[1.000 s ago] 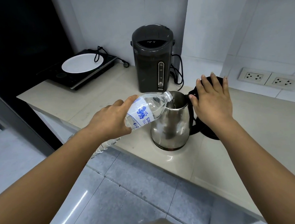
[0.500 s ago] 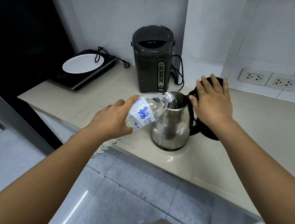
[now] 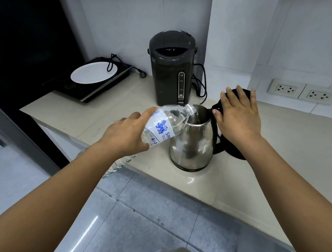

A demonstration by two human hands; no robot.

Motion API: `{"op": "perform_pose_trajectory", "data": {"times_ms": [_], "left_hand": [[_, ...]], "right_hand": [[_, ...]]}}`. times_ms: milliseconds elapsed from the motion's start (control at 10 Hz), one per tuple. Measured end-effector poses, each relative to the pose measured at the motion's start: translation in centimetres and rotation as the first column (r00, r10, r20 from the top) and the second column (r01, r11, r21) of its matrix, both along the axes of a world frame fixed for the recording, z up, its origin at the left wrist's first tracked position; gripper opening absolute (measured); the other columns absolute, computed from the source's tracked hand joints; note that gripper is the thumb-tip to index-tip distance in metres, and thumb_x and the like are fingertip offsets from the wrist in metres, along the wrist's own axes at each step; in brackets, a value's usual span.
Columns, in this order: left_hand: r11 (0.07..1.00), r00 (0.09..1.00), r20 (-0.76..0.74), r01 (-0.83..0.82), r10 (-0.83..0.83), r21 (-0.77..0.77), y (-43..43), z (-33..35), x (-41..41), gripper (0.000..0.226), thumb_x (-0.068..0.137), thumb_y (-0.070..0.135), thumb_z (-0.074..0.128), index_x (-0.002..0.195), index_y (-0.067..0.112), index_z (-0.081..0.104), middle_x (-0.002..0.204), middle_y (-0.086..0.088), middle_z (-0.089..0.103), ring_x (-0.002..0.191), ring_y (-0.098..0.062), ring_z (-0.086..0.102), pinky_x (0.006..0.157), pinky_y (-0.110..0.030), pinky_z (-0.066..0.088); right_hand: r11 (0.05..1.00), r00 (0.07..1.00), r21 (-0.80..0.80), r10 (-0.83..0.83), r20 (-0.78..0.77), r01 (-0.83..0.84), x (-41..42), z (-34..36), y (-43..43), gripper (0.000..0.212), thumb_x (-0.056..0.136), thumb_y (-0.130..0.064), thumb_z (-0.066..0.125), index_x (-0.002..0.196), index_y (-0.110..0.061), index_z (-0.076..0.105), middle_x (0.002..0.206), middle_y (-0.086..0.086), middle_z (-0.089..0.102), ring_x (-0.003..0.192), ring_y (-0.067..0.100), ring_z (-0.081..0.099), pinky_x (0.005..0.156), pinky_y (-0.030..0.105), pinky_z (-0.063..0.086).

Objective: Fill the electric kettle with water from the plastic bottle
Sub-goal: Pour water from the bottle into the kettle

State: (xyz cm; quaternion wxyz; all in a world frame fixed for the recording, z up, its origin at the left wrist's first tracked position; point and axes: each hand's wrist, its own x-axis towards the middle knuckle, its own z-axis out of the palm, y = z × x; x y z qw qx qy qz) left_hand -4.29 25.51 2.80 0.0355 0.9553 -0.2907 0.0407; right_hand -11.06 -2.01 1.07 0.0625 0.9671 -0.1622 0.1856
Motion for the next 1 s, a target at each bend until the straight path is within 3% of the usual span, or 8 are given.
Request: {"op": "perform_pose_trajectory", "data": {"times_ms": [1000], "left_hand": [[0.999,1.000,0.009,0.017,-0.017,0.038,0.26,0.74,0.54,0.099,0.074,0.044,0.073,0.146,0.046,0.005,0.123,-0.001,0.052,0.102,-0.032,0.060,0.079,-0.038,0.049]], "right_hand": [[1.000,1.000,0.002,-0.006,0.003,0.006,0.07,-0.02,0.10,0.060,0.098,-0.044,0.035,0.147,-0.010,0.033,0.157,0.007,0.029,0.149,0.027,0.010,0.120,0.048,-0.006]]}}
